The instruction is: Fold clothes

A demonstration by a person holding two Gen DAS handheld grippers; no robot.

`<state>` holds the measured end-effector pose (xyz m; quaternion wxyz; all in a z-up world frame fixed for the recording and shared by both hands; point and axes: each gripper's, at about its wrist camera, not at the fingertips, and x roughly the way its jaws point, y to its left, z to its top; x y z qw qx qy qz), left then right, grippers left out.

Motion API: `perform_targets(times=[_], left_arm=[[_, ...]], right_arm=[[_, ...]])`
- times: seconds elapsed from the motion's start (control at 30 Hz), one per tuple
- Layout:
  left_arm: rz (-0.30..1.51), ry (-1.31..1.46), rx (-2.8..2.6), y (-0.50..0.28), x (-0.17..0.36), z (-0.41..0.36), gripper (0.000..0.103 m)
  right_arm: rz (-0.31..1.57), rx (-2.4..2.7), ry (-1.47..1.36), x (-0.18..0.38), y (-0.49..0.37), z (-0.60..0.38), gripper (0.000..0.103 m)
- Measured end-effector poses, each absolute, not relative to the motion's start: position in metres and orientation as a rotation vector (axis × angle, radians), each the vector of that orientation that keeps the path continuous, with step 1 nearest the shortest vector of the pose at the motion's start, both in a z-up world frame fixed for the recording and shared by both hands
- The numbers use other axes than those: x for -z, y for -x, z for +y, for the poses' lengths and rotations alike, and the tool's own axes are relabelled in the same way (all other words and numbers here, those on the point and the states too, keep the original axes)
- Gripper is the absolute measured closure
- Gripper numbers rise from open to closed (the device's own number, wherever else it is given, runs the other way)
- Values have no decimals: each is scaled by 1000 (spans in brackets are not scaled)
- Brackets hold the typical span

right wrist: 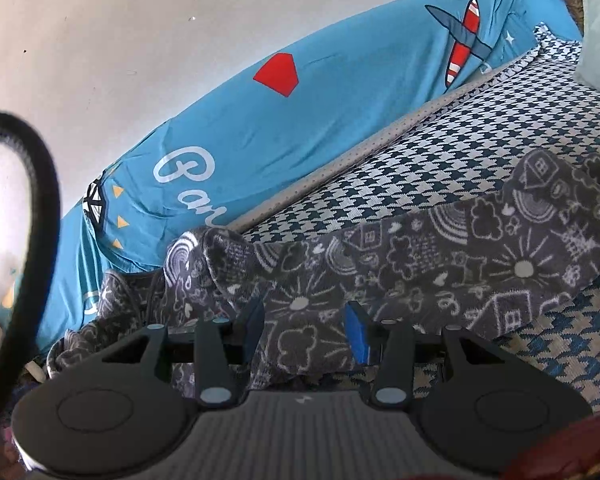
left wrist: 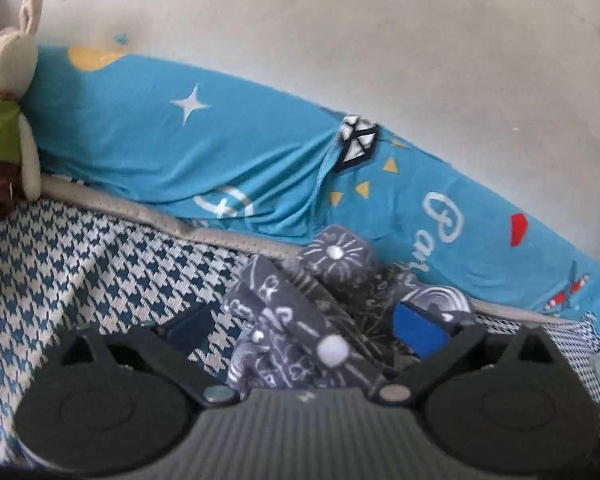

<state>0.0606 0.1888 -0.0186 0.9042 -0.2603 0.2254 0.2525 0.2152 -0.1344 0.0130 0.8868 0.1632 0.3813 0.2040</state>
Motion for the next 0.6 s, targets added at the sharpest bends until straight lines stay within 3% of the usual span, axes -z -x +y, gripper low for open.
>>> perform_targets(times=[0.17, 0.2, 0.3, 0.4, 0.5, 0.6], left_arm=[[472, 597, -561, -72, 33, 201, 3], [476, 605, -561, -74, 35, 202, 12], [487, 653, -527, -76, 41, 204, 55], [474, 643, -507, -77, 39, 197, 78], [452, 581, -462, -77, 24, 177, 85], [432, 525, -392, -78, 6, 153, 85]], right_arm=[[801, -430, -342, -13, -216, -135, 59], [802, -431, -343, -13, -216, -135, 59], [801, -433, -344, -14, -216, -135, 59], [799, -432, -348, -13, -216, -136, 59], [795, -429, -353, -13, -216, -138, 59], [787, -423, -358, -14, -217, -140, 59]])
